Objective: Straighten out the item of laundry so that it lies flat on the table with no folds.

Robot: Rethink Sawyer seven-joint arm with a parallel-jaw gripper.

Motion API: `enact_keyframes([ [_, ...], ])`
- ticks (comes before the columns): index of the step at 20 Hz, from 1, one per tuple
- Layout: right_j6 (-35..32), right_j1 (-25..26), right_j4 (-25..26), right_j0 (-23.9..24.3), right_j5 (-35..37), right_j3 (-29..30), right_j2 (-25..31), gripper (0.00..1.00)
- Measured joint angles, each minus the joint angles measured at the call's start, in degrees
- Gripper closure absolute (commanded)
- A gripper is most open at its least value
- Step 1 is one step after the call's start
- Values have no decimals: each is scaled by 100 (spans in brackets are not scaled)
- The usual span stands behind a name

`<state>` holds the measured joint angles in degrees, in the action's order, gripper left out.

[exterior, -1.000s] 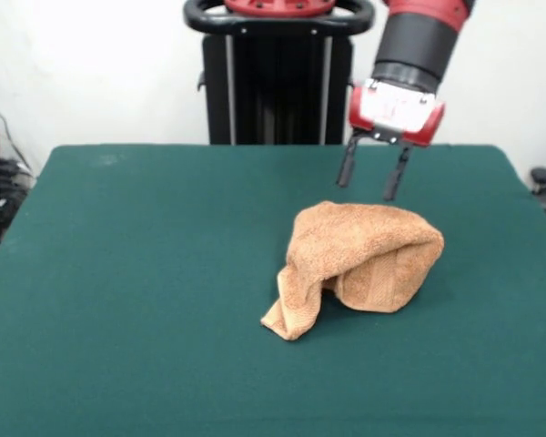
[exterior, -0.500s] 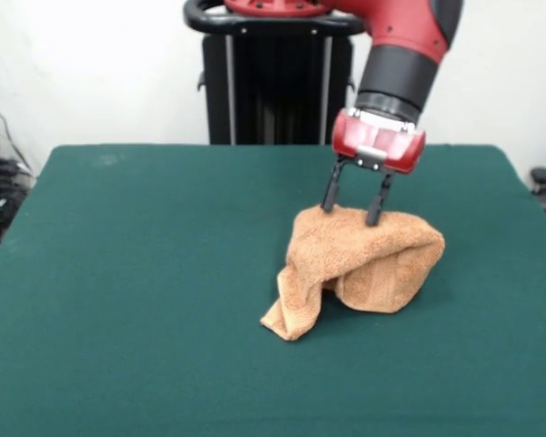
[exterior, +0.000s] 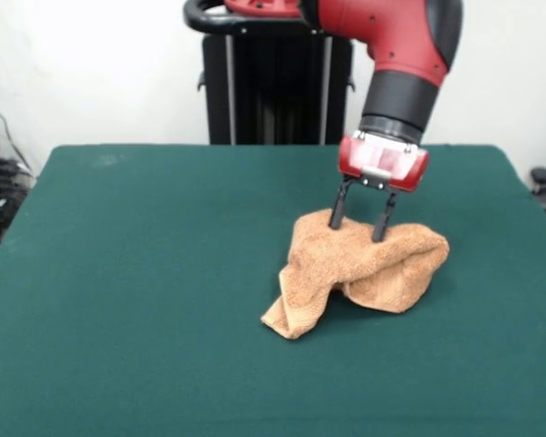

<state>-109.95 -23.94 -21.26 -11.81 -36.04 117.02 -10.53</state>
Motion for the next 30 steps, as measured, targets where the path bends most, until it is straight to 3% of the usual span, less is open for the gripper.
enact_keyframes([
  [9,0,97,49,413,-27,-110,352,0],
  [23,0,81,-77,365,-22,-109,361,0],
  [30,0,84,-387,236,45,-111,333,0],
])
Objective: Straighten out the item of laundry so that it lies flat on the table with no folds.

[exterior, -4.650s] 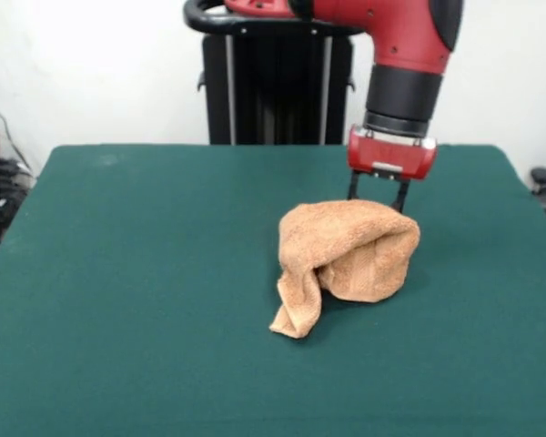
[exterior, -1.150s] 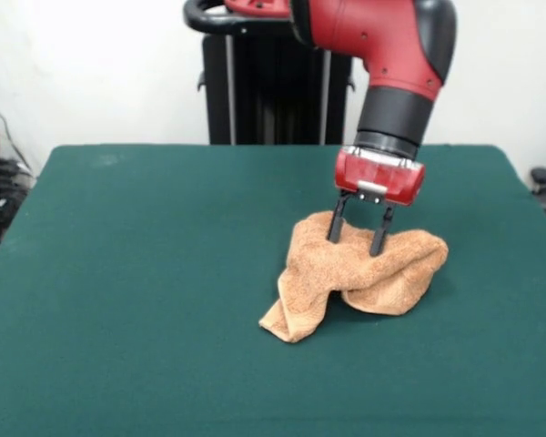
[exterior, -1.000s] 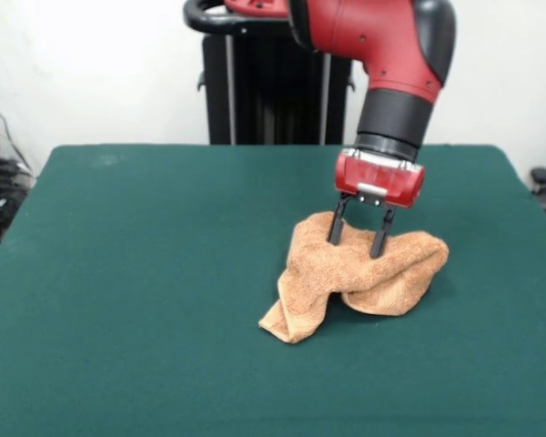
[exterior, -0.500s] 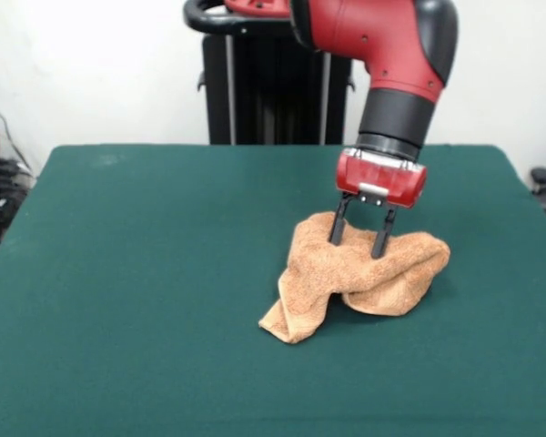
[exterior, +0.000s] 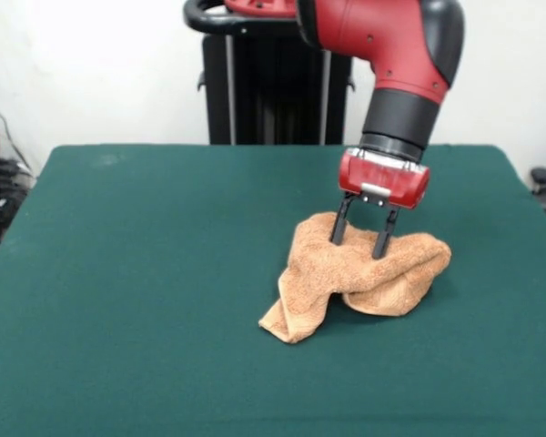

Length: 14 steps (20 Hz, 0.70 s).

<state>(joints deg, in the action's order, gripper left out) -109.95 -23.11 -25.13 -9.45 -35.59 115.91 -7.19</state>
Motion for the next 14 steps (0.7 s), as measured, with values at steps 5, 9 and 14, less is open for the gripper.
enact_keyframes([
  [5,0,-17,-223,-47,93,-5,1,0],
  [9,0,-61,-640,-218,231,-4,-37,0],
  [14,0,-135,-1171,-547,508,-5,-152,0],
])
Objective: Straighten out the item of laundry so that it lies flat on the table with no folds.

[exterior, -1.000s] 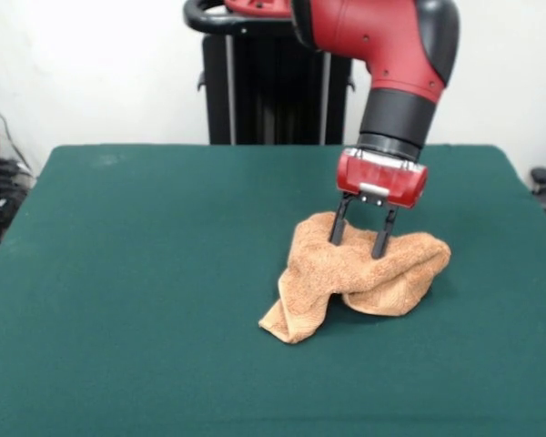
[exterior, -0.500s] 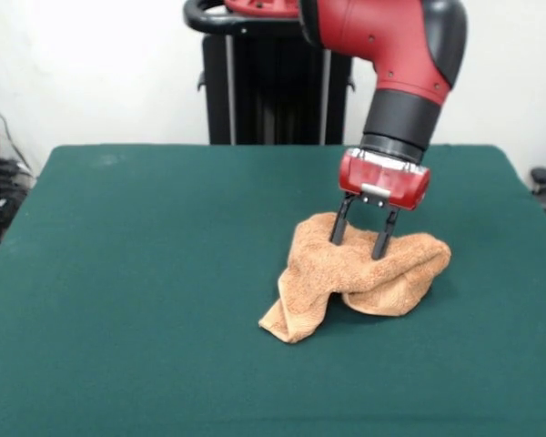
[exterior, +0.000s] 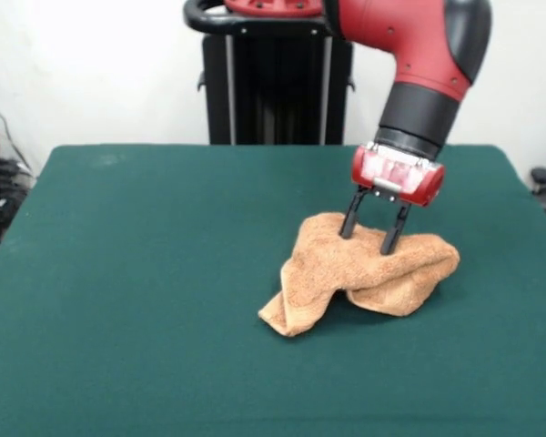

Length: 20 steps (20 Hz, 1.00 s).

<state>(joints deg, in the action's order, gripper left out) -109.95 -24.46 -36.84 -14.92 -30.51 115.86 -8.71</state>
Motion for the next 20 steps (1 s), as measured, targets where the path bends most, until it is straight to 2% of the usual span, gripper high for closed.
enact_keyframes([
  [1,0,-11,-68,-143,140,1,-81,100],
  [11,0,-18,91,-16,395,-28,-104,100],
  [20,0,-137,-26,-167,640,-18,-201,100],
])
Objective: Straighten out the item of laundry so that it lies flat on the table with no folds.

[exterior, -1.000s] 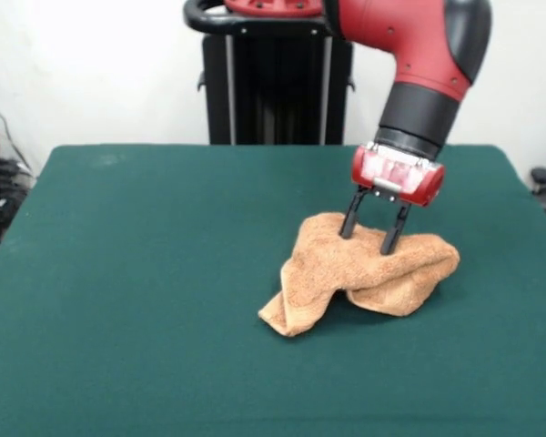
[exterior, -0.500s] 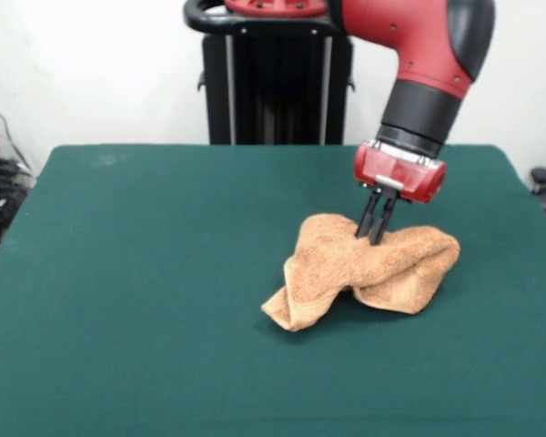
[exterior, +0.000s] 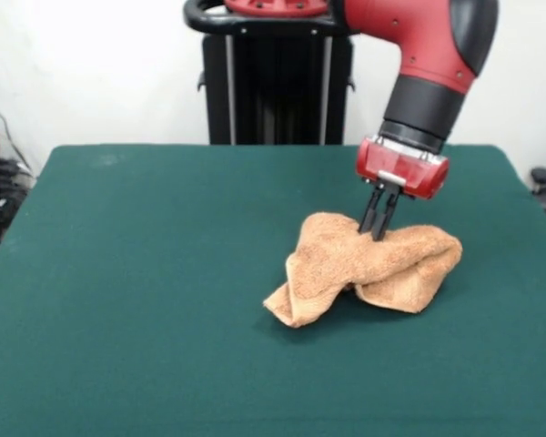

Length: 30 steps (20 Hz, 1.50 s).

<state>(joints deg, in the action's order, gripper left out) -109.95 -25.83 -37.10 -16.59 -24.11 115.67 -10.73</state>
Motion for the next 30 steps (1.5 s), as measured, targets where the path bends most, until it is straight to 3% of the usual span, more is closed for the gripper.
enact_keyframes([
  [15,0,-895,5,-305,1792,32,-594,100],
  [23,0,-995,8,-398,1999,32,-899,100],
  [30,0,-1180,128,-949,2743,14,-1536,100],
])
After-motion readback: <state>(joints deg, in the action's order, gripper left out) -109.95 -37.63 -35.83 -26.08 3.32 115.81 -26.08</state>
